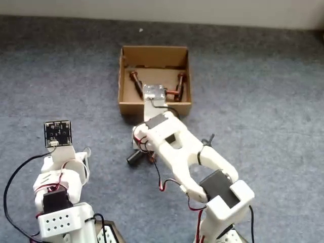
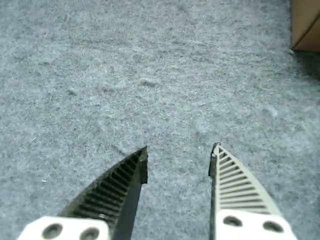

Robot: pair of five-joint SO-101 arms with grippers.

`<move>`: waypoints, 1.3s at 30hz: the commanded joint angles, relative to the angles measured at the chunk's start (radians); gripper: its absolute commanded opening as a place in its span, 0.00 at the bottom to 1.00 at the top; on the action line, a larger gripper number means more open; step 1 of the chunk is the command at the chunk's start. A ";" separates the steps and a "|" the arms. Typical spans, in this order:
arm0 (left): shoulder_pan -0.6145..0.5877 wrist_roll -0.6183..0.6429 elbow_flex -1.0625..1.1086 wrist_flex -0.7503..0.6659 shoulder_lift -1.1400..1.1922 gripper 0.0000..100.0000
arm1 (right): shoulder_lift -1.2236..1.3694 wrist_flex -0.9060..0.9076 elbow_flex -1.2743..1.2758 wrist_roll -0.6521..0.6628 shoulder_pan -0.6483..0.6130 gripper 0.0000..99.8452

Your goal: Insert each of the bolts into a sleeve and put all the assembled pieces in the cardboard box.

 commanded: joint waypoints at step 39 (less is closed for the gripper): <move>-0.013 -0.009 0.002 -0.011 -0.007 0.20 | -0.094 0.486 -0.061 0.209 -0.019 0.00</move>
